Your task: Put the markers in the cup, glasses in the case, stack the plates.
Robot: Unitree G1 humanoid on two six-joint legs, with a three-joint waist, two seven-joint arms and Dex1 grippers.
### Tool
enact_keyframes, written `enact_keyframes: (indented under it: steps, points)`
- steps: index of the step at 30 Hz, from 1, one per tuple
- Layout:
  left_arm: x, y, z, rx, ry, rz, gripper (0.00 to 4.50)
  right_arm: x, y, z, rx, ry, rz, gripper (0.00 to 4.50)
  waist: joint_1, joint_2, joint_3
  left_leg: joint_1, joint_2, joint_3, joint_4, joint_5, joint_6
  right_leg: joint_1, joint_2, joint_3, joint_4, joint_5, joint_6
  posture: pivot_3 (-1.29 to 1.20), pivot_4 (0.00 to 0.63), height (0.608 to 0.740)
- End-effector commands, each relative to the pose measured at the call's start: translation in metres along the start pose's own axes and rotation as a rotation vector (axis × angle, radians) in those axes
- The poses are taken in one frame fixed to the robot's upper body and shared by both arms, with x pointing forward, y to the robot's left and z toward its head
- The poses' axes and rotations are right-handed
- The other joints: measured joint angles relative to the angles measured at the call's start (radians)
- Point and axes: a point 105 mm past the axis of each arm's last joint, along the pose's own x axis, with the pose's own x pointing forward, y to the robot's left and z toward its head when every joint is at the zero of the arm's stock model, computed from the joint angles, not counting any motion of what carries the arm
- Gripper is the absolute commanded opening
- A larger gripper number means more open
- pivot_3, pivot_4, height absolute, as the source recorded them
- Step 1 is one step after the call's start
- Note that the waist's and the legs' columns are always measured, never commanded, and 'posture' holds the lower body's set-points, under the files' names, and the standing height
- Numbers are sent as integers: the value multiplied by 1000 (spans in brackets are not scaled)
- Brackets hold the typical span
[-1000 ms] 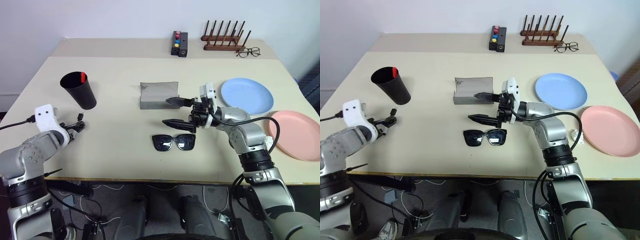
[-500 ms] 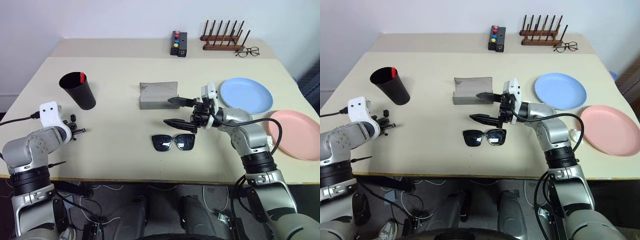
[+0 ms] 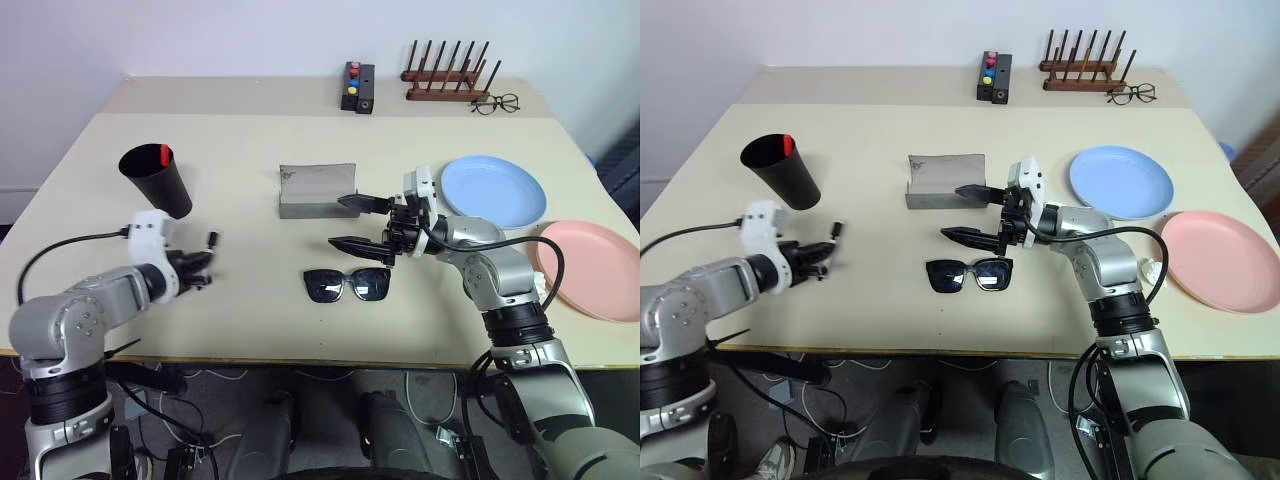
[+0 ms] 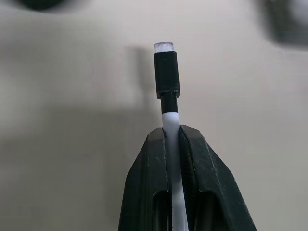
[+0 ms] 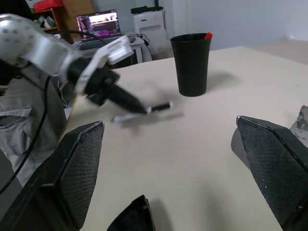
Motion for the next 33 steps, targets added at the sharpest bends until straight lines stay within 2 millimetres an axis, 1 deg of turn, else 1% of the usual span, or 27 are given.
enact_keyframes:
  steps: [1,2,3,5,7,8,9,11,12,15,18,20,24,27,33]
  points:
    - [4,-10,35,129,-225,44,19,-3,-5,15,-59,-28,-18,4500,0,0,0,0,0,0,0,0,0,0,0,0,0,0,0,0,150,740]
    - [4,-5,54,185,-362,137,19,-4,-5,15,-62,-28,-23,4500,2,0,0,0,0,0,0,0,0,0,0,0,0,-1,-1,0,150,740]
    - [5,-6,69,212,-463,188,19,-4,-6,15,-64,-27,-26,4500,3,0,0,0,0,0,0,0,0,0,0,0,-1,-1,-2,0,150,740]
    - [12,-17,88,247,-554,171,19,-4,-6,16,-60,-32,-31,4500,7,0,0,-1,0,0,0,0,0,0,0,0,-1,0,-3,0,150,740]
    - [19,-32,112,239,-641,115,19,-5,-8,22,-50,-57,-42,4500,15,-1,0,-1,0,0,1,0,0,0,0,0,-2,0,-3,0,150,740]
    - [18,-40,126,235,-703,82,19,-5,-10,24,-50,-67,-53,4500,18,0,0,-1,0,0,1,1,0,0,0,0,-3,0,-3,0,150,740]
    - [16,-48,140,230,-768,47,19,-5,-13,26,-60,-74,-66,4500,20,-1,0,-2,0,0,1,1,0,0,0,0,-3,0,-3,0,150,740]
    - [9,-55,161,224,-868,13,19,-5,-17,30,-71,-84,-82,4500,22,-1,0,-2,0,1,1,1,0,1,0,0,-5,1,-1,0,150,740]
    - [6,-55,170,209,-908,4,19,-5,-18,31,-74,-92,-87,4500,20,-1,0,-2,0,1,1,1,0,1,0,0,-6,1,0,0,150,740]
    - [-11,-47,198,187,-1043,32,19,-3,-22,39,-99,-121,-102,4500,12,-1,0,-2,0,2,0,1,1,0,1,0,-7,1,0,0,150,740]
    - [-22,-34,209,175,-1103,70,19,0,-26,44,-126,-146,-120,4500,0,-1,0,-2,-1,1,0,1,1,0,1,-1,-6,2,0,0,150,740]
    - [-29,-26,213,185,-1127,98,19,1,-26,44,-152,-147,-124,4500,-2,-1,0,-2,-1,1,0,1,1,0,1,-1,-6,2,0,0,150,740]
    - [-43,-9,217,187,-1160,150,19,3,-26,39,-216,-116,-117,4500,-1,-1,0,-2,-1,1,0,1,1,0,1,-1,-5,2,1,0,150,740]
    - [-53,1,216,194,-1167,173,19,5,-24,33,-258,-83,-100,4500,-2,-1,0,-2,-2,1,1,1,1,0,1,-1,-5,2,1,0,150,740]
    - [-69,15,208,253,-1167,236,19,10,-22,26,-303,-48,-69,4500,-2,-1,0,-2,-1,1,1,1,1,0,1,-1,-3,2,1,0,150,740]
